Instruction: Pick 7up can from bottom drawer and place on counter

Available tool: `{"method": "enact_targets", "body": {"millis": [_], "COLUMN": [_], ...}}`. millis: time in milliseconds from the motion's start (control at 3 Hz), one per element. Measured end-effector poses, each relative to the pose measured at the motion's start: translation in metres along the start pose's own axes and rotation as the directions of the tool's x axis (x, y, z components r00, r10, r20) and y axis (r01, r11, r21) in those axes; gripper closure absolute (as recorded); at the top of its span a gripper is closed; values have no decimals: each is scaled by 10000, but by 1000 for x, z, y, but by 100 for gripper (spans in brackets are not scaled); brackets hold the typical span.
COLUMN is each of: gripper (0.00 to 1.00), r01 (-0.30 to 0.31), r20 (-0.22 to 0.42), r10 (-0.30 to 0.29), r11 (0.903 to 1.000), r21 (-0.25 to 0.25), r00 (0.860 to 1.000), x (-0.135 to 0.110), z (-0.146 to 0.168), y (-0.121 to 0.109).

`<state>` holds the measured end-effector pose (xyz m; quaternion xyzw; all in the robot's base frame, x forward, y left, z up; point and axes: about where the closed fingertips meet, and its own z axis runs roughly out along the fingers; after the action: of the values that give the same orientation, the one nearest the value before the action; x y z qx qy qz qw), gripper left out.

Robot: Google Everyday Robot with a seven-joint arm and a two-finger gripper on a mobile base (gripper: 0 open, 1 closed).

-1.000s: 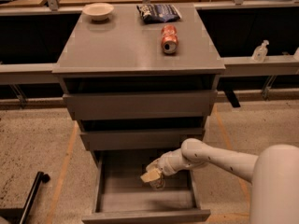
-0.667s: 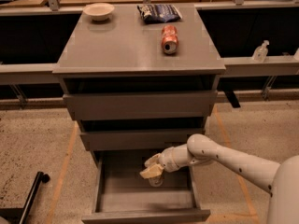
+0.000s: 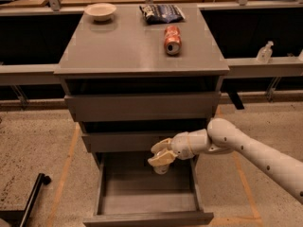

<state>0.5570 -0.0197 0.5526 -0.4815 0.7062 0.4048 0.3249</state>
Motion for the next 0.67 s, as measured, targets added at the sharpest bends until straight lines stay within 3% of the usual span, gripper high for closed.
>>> {"method": "enact_targets", "body": {"millis": [667], "gripper": [100], "r01": [434], "r20": [-475], "r10": [-387], "r11": [9938], "r21": [1025], "r00": [9981], "x": [-100], "z": [-69], "y": [-16]}}
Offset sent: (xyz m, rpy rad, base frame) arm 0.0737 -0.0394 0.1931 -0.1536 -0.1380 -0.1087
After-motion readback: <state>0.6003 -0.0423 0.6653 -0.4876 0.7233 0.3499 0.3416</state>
